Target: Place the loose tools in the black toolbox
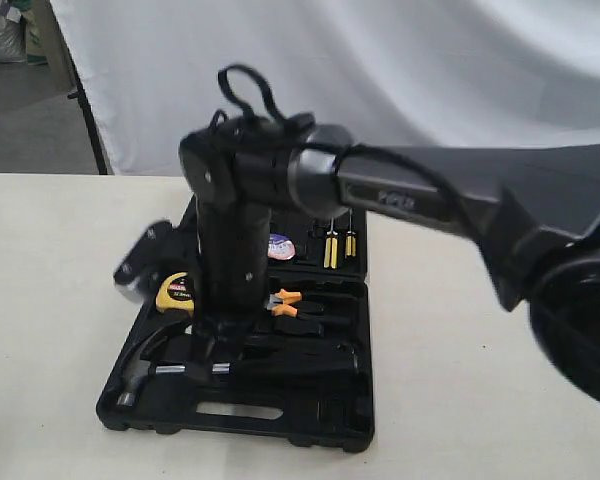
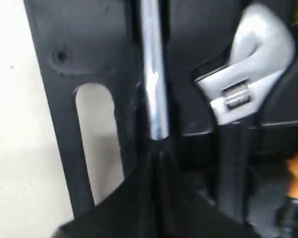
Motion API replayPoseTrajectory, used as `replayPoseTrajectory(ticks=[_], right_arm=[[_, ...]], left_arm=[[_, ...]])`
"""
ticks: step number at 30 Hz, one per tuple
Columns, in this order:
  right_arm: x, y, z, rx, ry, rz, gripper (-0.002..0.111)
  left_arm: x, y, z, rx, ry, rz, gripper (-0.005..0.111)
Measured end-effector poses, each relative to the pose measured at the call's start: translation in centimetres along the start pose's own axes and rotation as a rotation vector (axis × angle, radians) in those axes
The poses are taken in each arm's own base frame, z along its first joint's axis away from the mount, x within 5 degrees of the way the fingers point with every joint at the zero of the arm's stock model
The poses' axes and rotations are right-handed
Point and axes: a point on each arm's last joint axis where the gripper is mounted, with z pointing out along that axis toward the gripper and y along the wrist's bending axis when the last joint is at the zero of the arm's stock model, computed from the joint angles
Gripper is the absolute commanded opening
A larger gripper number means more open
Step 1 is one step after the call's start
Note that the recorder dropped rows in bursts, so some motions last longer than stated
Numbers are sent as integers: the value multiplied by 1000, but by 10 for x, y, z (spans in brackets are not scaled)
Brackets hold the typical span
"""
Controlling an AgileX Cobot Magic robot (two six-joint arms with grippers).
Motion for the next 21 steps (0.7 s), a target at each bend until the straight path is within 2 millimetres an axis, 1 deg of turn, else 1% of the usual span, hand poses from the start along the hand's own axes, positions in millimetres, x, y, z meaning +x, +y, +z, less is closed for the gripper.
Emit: replayPoseTrajectory(ticks=[2,4,6,7,8,9,10,11,13,15,17,21], right_arm=[[-5,-2,-32,56,-89,4,0],[-8,-4,-58,108,-176,5,0],[-10,-4,-67,124,-215,9,0],[-10,-4,-67,125,-222,11,0],[-11,-4,-64,117,-219,14,0],[-12,-4,-56,104,-201,15,0],[-12,-4,-44,86,-179,17,0],[-12,-4,-29,65,-149,22,0],[-7,-2,14,9,-59,42,0],[-1,0,52,-32,15,50,0],[0,1,60,-50,29,60,0],[-2,0,55,-57,36,67,0]], left_arm=[[0,0,0,0,0,0,1],[0,0,0,0,0,0,1],[0,0,0,0,0,0,1],[0,0,0,0,0,0,1],[0,0,0,0,0,0,1],[0,0,0,0,0,0,1],[0,0,0,0,0,0,1],[0,0,0,0,0,0,1],[0,0,0,0,0,0,1],[0,0,0,0,0,0,1],[0,0,0,0,0,0,1],[0,0,0,0,0,0,1]])
